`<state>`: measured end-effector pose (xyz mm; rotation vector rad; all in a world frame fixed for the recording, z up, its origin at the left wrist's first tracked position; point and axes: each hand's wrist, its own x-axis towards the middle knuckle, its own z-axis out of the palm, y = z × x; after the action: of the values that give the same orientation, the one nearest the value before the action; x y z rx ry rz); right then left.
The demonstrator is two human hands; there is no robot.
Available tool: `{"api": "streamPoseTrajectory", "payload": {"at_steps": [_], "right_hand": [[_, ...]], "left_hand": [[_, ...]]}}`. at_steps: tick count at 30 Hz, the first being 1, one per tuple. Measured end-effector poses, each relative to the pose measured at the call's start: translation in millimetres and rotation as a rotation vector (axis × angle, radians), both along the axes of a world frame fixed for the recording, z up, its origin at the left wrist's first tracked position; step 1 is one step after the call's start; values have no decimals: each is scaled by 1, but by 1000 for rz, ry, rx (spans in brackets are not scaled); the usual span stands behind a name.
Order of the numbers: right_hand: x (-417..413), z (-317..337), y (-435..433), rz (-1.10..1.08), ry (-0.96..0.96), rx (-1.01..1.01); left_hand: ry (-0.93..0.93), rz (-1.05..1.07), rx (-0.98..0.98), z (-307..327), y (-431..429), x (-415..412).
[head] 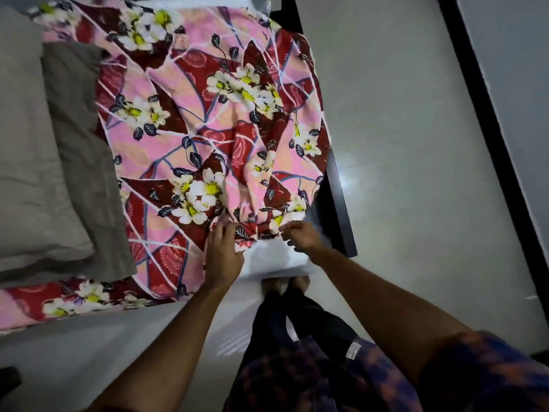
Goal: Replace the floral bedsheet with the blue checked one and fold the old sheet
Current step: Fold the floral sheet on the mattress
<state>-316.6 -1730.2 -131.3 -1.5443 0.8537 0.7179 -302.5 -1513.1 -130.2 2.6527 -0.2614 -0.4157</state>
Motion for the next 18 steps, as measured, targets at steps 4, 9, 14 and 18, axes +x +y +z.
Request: {"api": "streamPoseTrajectory", "payload": {"at_steps": [4, 9, 14, 18], "right_hand": [[-26, -14, -36, 22, 89, -110], [-13, -14, -59, 278, 62, -173], [43, -19, -91, 451, 36, -148], [101, -34, -133, 568, 27, -76]], "left_hand": [[291, -290, 270, -17, -13, -22], [274, 7, 100, -4, -43, -5], [331, 730, -440, 12, -76, 50], [277, 918, -464, 11, -108, 96]]}}
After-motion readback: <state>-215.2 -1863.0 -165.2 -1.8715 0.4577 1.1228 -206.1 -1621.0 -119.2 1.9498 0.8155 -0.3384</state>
